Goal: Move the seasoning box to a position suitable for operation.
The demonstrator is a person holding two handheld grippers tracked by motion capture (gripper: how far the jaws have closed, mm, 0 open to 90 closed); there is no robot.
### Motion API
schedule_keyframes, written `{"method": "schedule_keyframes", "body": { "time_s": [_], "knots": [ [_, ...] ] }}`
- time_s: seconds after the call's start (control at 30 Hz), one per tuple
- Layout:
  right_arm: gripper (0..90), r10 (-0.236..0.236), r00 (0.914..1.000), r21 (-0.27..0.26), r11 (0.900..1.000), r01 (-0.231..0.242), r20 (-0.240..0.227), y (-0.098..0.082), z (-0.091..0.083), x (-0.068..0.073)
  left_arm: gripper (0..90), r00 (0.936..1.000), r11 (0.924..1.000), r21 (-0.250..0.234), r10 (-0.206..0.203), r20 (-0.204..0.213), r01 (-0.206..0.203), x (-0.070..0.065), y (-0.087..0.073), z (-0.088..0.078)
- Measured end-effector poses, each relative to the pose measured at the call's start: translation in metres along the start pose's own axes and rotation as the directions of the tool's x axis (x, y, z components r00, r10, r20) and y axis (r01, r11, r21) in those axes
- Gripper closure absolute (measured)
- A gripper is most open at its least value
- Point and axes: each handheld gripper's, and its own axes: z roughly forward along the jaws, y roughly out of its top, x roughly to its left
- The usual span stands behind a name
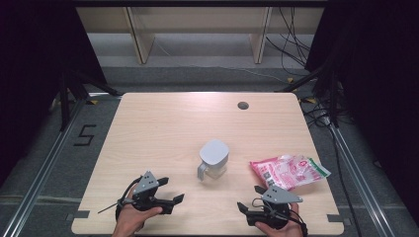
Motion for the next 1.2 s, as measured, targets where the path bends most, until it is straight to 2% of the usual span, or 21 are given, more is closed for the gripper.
{"method": "schedule_keyframes", "body": {
  "time_s": [0.03, 0.1, 0.2, 0.23, 0.3, 0.33, 0.37, 0.4, 0.5, 0.57, 0.67, 0.7, 0.73, 0.8, 0.87, 0.9, 0.93, 0.97, 1.03, 1.13, 1.2],
  "knots": [
    [16.7, 0.030, 0.9995, 0.017, 0.999, -0.030, -0.004, 0.000, -0.002, 0.002, 15.4, 1.0000, 1.0000, -0.002, -0.002, -0.001, 0.002, 0.000, 0.000, 0.000],
    [16.8, -0.012, 0.9999, -0.004, 1.000, 0.012, 0.002, 0.001, -0.002, -0.001, 15.3, 1.0000, 1.0000, -0.001, -0.004, -0.002, 0.004, 0.000, 0.000, 0.000],
    [18.6, -0.012, 0.9999, -0.014, 1.000, 0.012, -0.004, 0.001, -0.002, -0.002, 15.2, 0.9999, 0.9999, 0.002, -0.017, 0.002, 0.017, -0.001, 0.000, 0.001],
    [22.0, -0.006, 1.0000, 0.001, 1.000, 0.006, -0.006, 0.001, -0.002, 0.000, 15.3, 0.9993, 0.9993, -0.007, -0.037, 0.008, 0.037, -0.002, 0.000, 0.002],
    [24.6, -0.046, 0.9989, -0.013, 0.999, 0.046, -0.009, 0.001, -0.001, -0.002, 15.7, 0.9995, 0.9995, -0.001, -0.032, -0.005, 0.032, -0.003, 0.000, 0.003],
    [24.2, -0.041, 0.9989, -0.006, 0.999, 0.041, -0.022, 0.001, -0.001, -0.001, 15.9, 0.9995, 0.9995, -0.008, -0.031, -0.002, 0.031, -0.003, 0.000, 0.004],
    [24.1, -0.054, 0.9983, -0.013, 0.998, 0.053, -0.022, 0.001, -0.001, -0.002, 16.3, 1.0000, 1.0000, -0.005, -0.005, 0.005, 0.005, -0.003, 0.001, 0.005],
    [24.1, -0.055, 0.9984, -0.012, 0.998, 0.055, -0.011, 0.002, -0.002, -0.002, 16.9, 0.9997, 0.9996, -0.015, -0.023, 0.011, 0.023, -0.004, 0.002, 0.007],
    [24.0, -0.053, 0.9986, -0.028, 0.998, 0.054, 0.005, 0.002, -0.004, -0.003, 21.9, 0.9998, 0.9998, -0.019, 0.001, 0.018, -0.001, -0.005, 0.005, 0.013],
    [24.2, -0.037, 0.9993, -0.015, 0.999, 0.038, 0.005, 0.002, -0.005, -0.003, 23.9, 0.9998, 0.9996, -0.028, -0.007, 0.020, 0.007, -0.005, 0.009, 0.018],
    [25.5, -0.033, 0.9994, -0.022, 0.999, 0.033, 0.007, 0.003, -0.005, -0.002, 26.5, 0.9990, 0.9987, -0.035, 0.037, 0.023, -0.037, -0.005, 0.017, 0.025],
    [25.5, -0.045, 0.9989, -0.031, 0.998, 0.045, 0.014, 0.003, -0.005, -0.003, 27.1, 0.9996, 0.9993, -0.034, 0.015, 0.023, -0.014, -0.007, 0.019, 0.026],
    [25.5, -0.042, 0.9991, -0.027, 0.999, 0.042, 0.005, 0.003, -0.005, -0.004, 27.4, 0.9990, 0.9986, -0.040, 0.036, 0.027, -0.035, -0.006, 0.021, 0.028],
    [25.5, -0.034, 0.9994, -0.030, 0.999, 0.034, 0.002, 0.003, -0.005, -0.004, 29.3, 0.9989, 0.9988, -0.041, 0.027, 0.039, -0.026, -0.007, 0.024, 0.033],
    [25.4, -0.037, 0.9993, -0.030, 0.999, 0.037, 0.003, 0.002, -0.004, -0.004, 31.1, 0.9981, 0.9979, -0.047, 0.047, 0.039, -0.045, -0.010, 0.028, 0.040],
    [25.3, -0.011, 0.9999, -0.023, 1.000, 0.011, 0.005, 0.002, -0.004, -0.002, 32.7, 0.9981, 0.9979, -0.047, 0.047, 0.039, -0.045, -0.010, 0.028, 0.040],
    [25.3, -0.021, 0.9998, -0.017, 1.000, 0.021, 0.008, 0.002, -0.005, -0.002, 34.1, 0.9973, 0.9969, -0.054, 0.059, 0.043, -0.056, -0.011, 0.032, 0.045],
    [25.3, 0.000, 0.9999, -0.012, 1.000, 0.000, 0.010, 0.002, -0.006, -0.001, 34.4, 0.9973, 0.9968, -0.055, 0.061, 0.042, -0.059, -0.013, 0.034, 0.049],
    [25.3, -0.047, 0.9989, -0.029, 0.998, 0.047, 0.004, 0.003, -0.004, -0.004, 37.1, 0.9959, 0.9958, -0.045, 0.082, 0.039, -0.080, -0.014, 0.039, 0.058],
    [25.3, -0.025, 0.9997, -0.032, 0.999, 0.026, 0.003, 0.002, -0.004, -0.004, 44.0, 0.9946, 0.9948, -0.045, 0.093, 0.045, -0.091, -0.014, 0.043, 0.069],
    [25.4, -0.036, 0.9993, -0.029, 0.999, 0.036, -0.002, 0.003, -0.004, -0.003, 48.5, 0.9917, 0.9914, -0.037, 0.126, 0.021, -0.126, -0.014, 0.045, 0.074]
  ]
}}
